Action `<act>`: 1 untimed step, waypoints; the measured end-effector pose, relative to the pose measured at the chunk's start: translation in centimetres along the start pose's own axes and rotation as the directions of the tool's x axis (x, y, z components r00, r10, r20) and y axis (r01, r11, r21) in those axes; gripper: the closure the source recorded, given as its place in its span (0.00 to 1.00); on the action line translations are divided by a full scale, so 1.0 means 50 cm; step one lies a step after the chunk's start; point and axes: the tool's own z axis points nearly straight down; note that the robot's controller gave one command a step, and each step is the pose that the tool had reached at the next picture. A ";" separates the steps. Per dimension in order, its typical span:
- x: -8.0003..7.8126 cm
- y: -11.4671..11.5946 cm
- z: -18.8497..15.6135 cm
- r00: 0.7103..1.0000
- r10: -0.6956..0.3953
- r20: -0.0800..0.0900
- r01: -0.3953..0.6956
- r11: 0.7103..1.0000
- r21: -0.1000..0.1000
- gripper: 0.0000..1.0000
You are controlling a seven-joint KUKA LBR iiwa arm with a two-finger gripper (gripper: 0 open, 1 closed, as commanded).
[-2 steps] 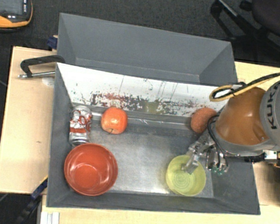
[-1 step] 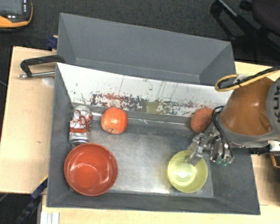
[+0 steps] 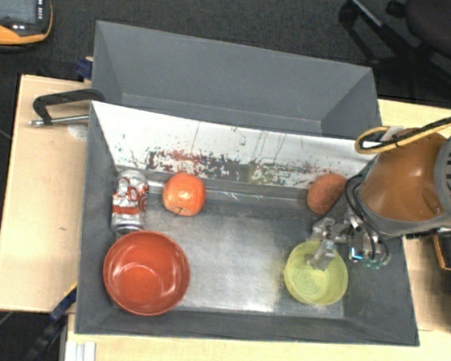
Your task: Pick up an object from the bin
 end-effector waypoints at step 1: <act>-0.086 0.028 -0.017 1.000 -0.016 0.010 0.016 1.000 0.000 1.00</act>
Offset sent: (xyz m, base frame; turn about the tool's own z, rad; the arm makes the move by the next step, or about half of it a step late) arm 0.0404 0.0094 0.0070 -0.0142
